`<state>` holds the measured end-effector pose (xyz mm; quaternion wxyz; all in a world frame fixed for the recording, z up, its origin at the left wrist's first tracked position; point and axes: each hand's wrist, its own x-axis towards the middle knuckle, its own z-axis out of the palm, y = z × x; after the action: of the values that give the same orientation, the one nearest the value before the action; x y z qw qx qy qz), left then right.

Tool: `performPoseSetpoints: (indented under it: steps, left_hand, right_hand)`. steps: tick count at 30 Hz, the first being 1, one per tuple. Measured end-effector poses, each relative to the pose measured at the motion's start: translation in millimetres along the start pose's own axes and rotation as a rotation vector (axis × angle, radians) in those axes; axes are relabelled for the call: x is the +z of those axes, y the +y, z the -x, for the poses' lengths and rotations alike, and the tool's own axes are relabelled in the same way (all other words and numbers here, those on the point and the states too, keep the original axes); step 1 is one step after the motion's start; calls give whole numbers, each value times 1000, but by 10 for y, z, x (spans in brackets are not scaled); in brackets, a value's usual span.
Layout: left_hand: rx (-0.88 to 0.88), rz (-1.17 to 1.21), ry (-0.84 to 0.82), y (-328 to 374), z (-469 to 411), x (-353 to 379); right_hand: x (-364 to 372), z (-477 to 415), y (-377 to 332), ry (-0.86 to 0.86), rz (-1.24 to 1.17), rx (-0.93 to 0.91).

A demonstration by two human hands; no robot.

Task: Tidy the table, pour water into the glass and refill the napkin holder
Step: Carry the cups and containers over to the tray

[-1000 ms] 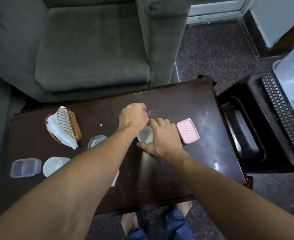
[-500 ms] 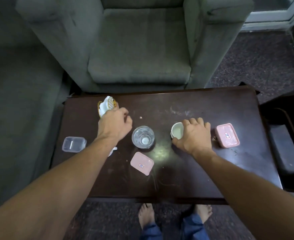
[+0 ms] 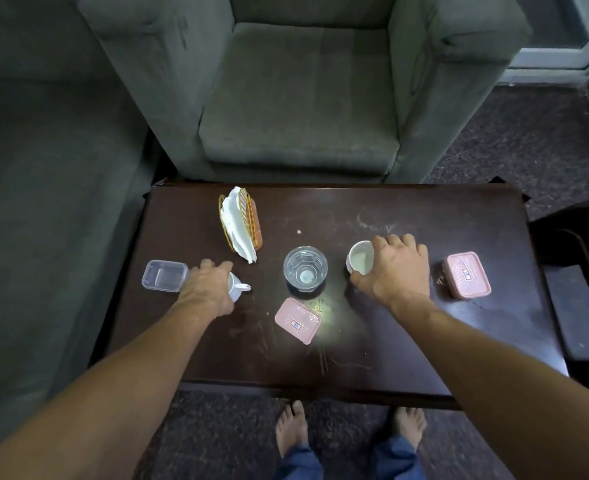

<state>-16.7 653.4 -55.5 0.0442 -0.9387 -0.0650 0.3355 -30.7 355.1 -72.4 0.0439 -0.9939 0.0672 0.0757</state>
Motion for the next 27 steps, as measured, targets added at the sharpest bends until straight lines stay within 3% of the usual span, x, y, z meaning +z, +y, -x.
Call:
performPoseSetpoints:
  steps: [7, 14, 18, 27]
  left_hand:
    - [4, -47, 80, 70, -48, -16]
    - [-2, -33, 163, 474, -98, -804]
    - [89, 34, 267, 1242, 10, -1323]
    - [555, 113, 394, 3625, 732, -1823]
  right_hand:
    - [31, 51, 258, -22, -43, -20]
    - [-325, -113, 804, -7, -47, -12]
    - [-734, -293, 1362, 56, -59, 29]
    - [-1793, -564, 2999, 120, -120, 124]
